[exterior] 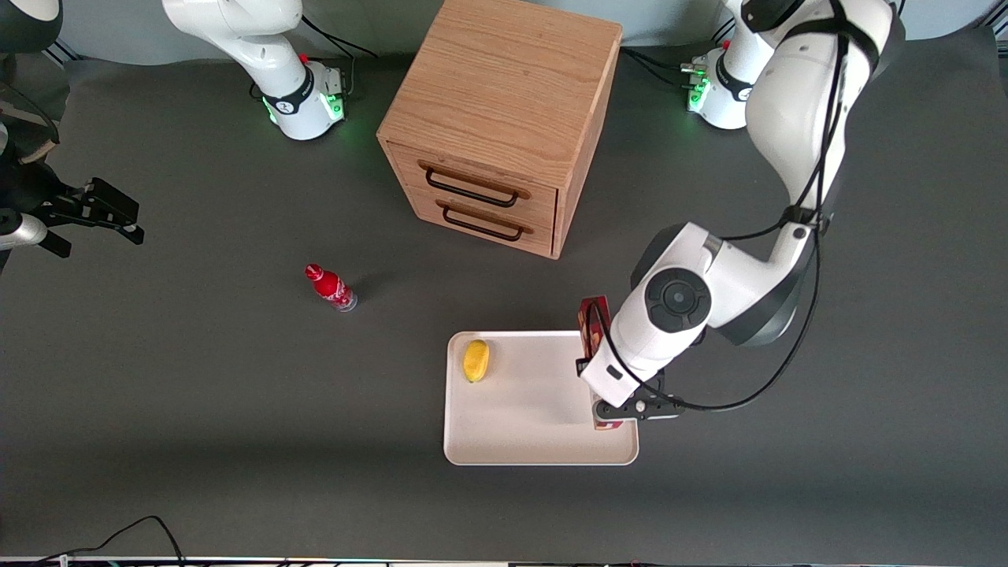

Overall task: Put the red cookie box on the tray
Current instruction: 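Lift the box and carry it over the cream tray, then lower the box onto the tray and open the left gripper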

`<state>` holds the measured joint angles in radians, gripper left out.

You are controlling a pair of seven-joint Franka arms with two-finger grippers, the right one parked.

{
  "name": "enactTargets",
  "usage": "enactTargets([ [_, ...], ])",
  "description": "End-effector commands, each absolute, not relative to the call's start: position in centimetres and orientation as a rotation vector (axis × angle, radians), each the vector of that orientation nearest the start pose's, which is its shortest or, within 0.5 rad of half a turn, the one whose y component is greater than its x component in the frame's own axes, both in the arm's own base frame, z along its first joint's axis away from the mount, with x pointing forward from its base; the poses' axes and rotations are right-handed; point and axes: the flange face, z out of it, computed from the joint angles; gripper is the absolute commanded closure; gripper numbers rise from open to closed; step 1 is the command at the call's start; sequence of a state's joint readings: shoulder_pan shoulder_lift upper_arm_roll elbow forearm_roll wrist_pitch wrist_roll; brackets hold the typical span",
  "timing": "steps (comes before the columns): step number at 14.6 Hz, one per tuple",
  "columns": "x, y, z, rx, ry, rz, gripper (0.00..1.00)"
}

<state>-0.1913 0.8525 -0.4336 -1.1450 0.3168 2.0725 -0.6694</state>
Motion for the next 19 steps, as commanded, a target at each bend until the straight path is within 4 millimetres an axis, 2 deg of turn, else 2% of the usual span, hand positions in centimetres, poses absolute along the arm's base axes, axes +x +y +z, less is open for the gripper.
enactTargets([
  [1, 70.2, -35.4, 31.1, -3.230, -0.105, -0.289, 1.00],
  [5, 70.0, -37.0, 24.6, -3.180, -0.047, -0.368, 1.00],
  [6, 70.1, -36.8, 23.3, -3.168, -0.046, -0.370, 1.00],
  [8, 70.2, -36.5, 22.5, -3.164, -0.040, -0.359, 1.00],
  [9, 70.3, -36.3, 22.7, -3.168, -0.043, -0.361, 0.92],
  [10, 70.5, -36.2, 22.8, -3.168, -0.046, -0.365, 0.67],
  [11, 70.5, -36.2, 22.8, -3.169, -0.049, -0.367, 0.19],
  [12, 70.3, -36.4, 22.9, -3.166, -0.047, -0.370, 0.00],
  [15, 70.7, -35.8, 24.5, -3.158, -0.062, -0.370, 0.00],
  [16, 71.0, -35.4, 26.4, -3.161, -0.073, -0.388, 0.00],
  [18, 71.3, -32.9, 30.2, -3.125, -0.113, -0.306, 0.00],
  [19, 71.0, -32.0, 33.5, -3.122, -0.118, -0.277, 0.00],
])
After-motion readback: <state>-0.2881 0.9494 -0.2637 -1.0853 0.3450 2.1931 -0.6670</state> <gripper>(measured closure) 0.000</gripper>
